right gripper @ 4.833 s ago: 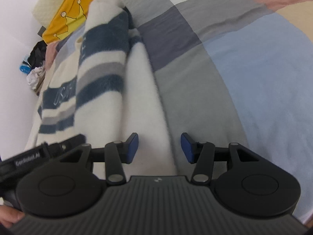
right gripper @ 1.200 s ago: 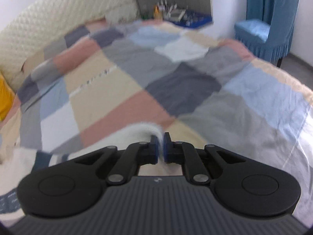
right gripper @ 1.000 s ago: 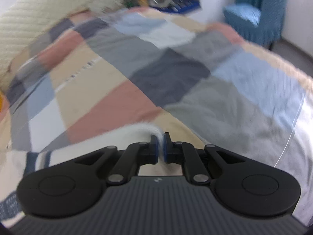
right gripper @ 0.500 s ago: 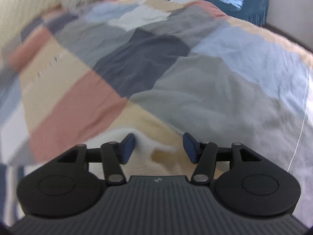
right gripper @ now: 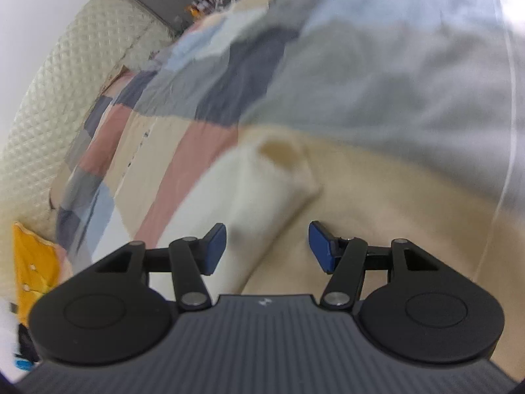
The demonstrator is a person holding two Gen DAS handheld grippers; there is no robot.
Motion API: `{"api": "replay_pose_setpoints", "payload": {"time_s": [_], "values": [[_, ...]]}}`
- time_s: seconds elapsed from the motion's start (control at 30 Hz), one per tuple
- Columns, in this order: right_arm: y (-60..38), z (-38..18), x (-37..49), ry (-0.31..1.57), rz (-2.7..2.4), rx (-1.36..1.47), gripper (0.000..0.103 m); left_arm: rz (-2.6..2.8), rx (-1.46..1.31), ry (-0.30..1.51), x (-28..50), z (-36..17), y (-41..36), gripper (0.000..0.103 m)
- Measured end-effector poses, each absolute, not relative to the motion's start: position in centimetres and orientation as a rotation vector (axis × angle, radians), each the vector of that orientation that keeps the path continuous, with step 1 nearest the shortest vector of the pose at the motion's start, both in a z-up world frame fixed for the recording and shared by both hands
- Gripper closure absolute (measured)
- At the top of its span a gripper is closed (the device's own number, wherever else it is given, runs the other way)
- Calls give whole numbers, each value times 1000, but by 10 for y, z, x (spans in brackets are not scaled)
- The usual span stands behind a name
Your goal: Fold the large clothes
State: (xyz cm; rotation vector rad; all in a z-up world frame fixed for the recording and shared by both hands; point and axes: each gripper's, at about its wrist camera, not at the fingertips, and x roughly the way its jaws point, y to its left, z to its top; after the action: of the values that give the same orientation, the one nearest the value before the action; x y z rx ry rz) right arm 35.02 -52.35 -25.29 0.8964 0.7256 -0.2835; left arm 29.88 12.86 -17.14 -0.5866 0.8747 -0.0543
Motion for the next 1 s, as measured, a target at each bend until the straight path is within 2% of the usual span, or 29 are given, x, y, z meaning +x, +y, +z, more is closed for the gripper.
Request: {"api": "replay_pose_setpoints", "payload": {"time_s": [0.07, 0.13, 0.17, 0.2, 0.23, 0.33, 0.4, 0.47, 0.67, 0.87, 0.93, 1.0], "values": [[-517, -254, 356, 715, -269, 855, 46, -60, -577, 879, 299, -172, 125, 43], [-515, -252, 363, 692, -255, 821, 58, -60, -574, 884, 299, -174, 125, 43], [-515, -252, 364, 687, -268, 805, 71, -60, -576, 886, 300, -175, 124, 43], [-515, -251, 366, 692, -286, 785, 90, -62, -581, 890, 300, -176, 125, 43], [-515, -248, 369, 693, -295, 758, 92, -68, -585, 894, 301, -177, 125, 45], [-506, -224, 367, 594, -286, 566, 93, -79, -586, 906, 304, -178, 124, 56], [-508, -217, 366, 580, -316, 541, 93, -93, -577, 913, 303, -178, 122, 65], [-514, -216, 367, 584, -361, 533, 93, -108, -568, 919, 302, -177, 121, 68], [-519, -242, 376, 687, -456, 559, 93, -168, -531, 927, 295, -170, 119, 69], [-506, -227, 371, 732, -422, 559, 82, -202, -520, 944, 285, -163, 110, 68], [-494, -214, 366, 749, -380, 501, 73, -215, -513, 939, 278, -158, 106, 68], [-480, -198, 358, 750, -332, 452, 48, -232, -500, 935, 270, -151, 99, 68]]}}
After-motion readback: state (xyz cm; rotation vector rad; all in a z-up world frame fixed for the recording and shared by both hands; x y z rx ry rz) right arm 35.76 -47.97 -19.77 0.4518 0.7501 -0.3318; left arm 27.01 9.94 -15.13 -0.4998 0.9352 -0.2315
